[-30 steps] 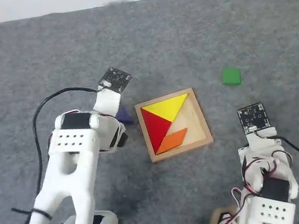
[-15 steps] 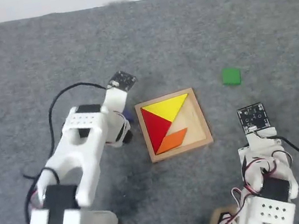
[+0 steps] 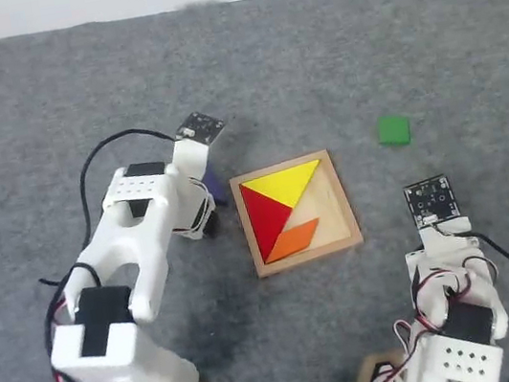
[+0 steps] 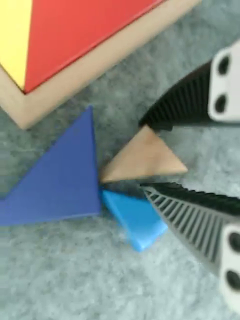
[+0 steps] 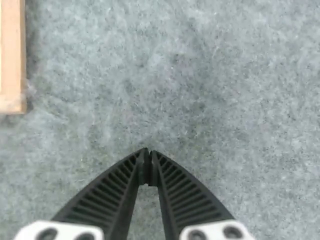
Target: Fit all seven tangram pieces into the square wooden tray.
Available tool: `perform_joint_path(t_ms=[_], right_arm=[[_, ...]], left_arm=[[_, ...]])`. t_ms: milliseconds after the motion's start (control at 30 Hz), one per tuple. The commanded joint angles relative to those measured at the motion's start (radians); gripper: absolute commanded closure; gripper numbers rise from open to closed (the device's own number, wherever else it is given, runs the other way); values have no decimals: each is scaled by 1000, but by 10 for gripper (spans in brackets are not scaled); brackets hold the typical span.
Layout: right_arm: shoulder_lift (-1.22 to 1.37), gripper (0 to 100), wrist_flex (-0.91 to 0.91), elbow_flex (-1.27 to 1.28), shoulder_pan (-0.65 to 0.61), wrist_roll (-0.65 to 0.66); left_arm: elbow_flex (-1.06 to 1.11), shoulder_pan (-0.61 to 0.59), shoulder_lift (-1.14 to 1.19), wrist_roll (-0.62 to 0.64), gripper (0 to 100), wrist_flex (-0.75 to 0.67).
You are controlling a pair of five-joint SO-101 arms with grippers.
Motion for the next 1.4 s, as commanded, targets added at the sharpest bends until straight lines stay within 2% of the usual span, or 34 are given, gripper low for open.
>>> perform_joint_path(t_ms=[0,133,267,400,567,700,833,1133,1300,1367], right_arm=[[8,990,-18,14,4,12],[8,990,-18,14,4,12],[8,990,-18,14,4,12],[8,990,-18,14,4,12],[8,990,-18,14,4,12],[8,990,-18,14,4,12],[8,990,-18,14,4,12],[8,990,-18,14,2,12],[8,990,-18,14,2,12],[8,990,-18,14,2,12]], left_arm=[[-25,25,3,-86,930,20],[-30,83,2,-115,984,72],[-54,126,-11,-114,987,124],[-111,160,-114,-112,987,255],[-174,334,-311,-123,987,410],[-182,523,-333,-184,987,373],[-200,612,-219,-160,987,288],[-360,620,72,-155,986,272],[-404,617,129,-155,981,272],[-401,617,137,-153,948,272]])
